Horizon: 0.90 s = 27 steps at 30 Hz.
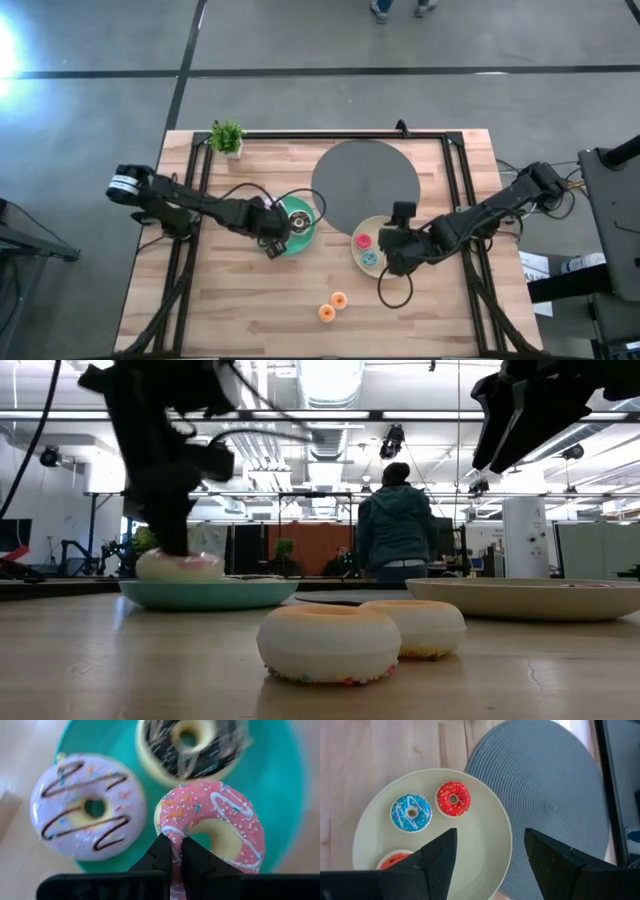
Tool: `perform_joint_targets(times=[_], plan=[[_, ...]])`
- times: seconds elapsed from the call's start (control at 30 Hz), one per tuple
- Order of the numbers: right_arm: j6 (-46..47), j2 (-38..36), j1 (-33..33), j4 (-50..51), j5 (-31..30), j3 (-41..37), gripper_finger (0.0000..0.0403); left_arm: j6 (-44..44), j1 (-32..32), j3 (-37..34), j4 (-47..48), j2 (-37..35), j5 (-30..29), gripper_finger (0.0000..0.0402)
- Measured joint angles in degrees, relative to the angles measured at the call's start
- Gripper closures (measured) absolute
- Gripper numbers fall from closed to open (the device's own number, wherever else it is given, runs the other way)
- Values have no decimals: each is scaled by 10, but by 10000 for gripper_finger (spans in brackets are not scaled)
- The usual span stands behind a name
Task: Pick & Place donuts
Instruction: Put the big pink doughnut on the blue plate, then put the small yellow doughnut on the brown plate
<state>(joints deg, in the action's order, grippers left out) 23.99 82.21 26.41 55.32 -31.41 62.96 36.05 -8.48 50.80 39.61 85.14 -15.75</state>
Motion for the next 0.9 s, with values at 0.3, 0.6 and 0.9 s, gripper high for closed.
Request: perform_joint_targets(times=[0.3, 0.6, 0.9], plan=[[16, -1, 5, -3, 15, 1, 179, 16, 29, -13, -36, -4, 32, 305], [-26, 0, 5, -53, 74, 0, 179, 17, 10, 48, 42, -66, 3, 240], [-107, 11, -3, -243, 213, -27, 179, 64, -140, 42, -193, -91, -16, 240]])
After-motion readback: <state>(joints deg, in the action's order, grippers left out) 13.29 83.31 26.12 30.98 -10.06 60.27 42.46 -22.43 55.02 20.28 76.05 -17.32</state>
